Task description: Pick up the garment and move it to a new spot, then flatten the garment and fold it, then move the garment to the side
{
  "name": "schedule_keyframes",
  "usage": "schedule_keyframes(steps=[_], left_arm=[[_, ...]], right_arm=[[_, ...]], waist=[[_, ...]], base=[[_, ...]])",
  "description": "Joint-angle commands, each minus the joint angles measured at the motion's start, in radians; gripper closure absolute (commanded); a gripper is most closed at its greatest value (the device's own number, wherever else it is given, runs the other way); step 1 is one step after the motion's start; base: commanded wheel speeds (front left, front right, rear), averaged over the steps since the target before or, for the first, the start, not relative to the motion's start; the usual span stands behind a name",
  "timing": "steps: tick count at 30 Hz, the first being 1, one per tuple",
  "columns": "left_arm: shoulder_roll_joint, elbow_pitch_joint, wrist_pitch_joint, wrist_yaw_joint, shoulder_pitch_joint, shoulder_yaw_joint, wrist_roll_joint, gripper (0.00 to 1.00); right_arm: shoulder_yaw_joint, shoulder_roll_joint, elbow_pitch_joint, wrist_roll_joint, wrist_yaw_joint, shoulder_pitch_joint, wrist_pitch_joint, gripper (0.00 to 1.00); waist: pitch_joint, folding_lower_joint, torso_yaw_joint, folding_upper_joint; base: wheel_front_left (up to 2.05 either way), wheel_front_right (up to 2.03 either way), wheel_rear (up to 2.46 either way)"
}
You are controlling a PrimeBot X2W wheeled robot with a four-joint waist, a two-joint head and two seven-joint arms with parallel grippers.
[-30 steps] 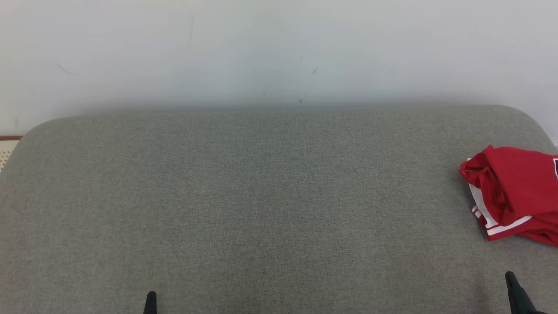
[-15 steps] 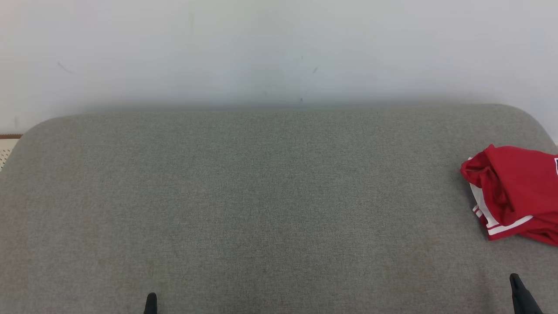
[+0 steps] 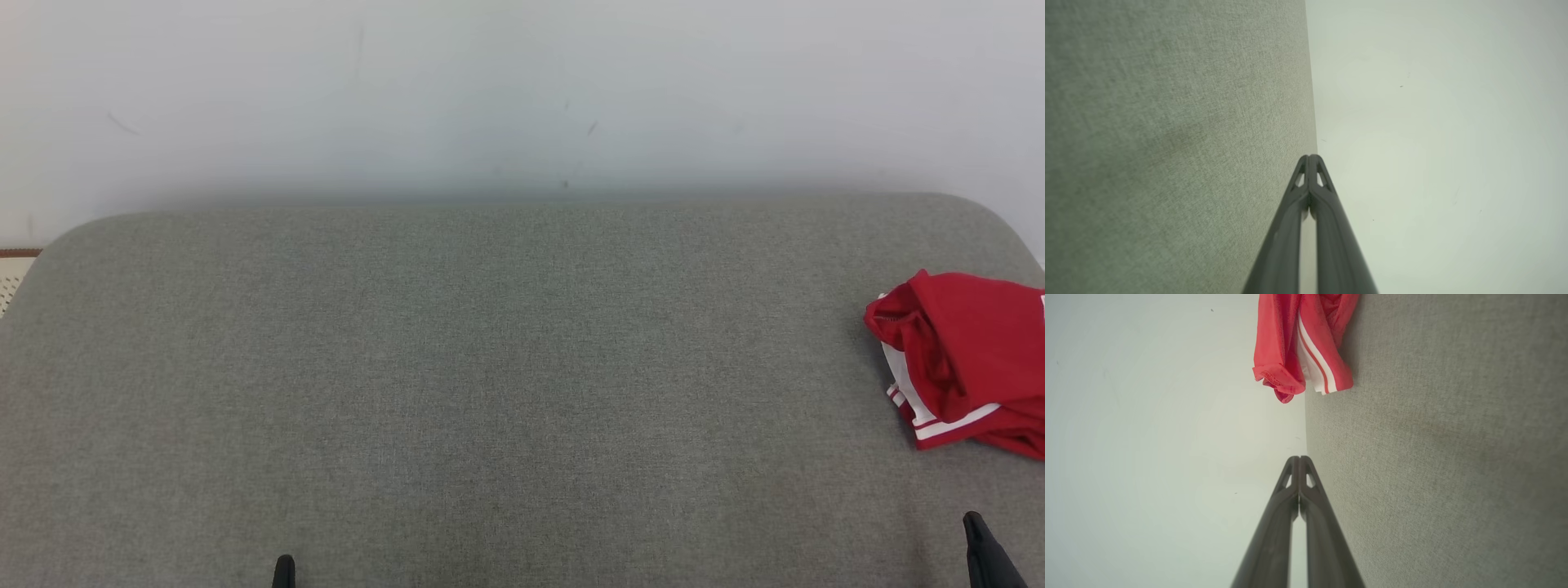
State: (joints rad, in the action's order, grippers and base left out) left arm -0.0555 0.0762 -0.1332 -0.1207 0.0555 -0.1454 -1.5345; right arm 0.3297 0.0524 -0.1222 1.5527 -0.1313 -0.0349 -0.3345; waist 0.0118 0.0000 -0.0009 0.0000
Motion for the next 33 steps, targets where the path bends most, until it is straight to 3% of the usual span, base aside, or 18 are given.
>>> schedule_keyframes(steps=[1,10,33], left_arm=[[0.001,-0.004,0.002,-0.003,0.013,0.004,-0.026,1.00],[0.006,-0.006,0.007,-0.013,0.020,0.004,-0.085,1.00],[0.006,-0.005,0.007,-0.013,0.020,0.004,-0.080,1.00]], right_arm=[[0.007,-0.002,-0.004,0.023,0.001,0.004,-0.007,1.00],[0.026,-0.003,-0.018,0.088,0.001,0.010,-0.027,1.00],[0.024,-0.003,-0.017,0.087,0.001,0.009,-0.025,1.00]], waist=[[0.000,0.0000,0.000,0.0000],[0.003,0.0000,0.001,0.0000],[0.003,0.0000,0.001,0.0000]], base=[[0.00,0.00,0.00],[0.00,0.00,0.00],[0.00,0.00,0.00]])
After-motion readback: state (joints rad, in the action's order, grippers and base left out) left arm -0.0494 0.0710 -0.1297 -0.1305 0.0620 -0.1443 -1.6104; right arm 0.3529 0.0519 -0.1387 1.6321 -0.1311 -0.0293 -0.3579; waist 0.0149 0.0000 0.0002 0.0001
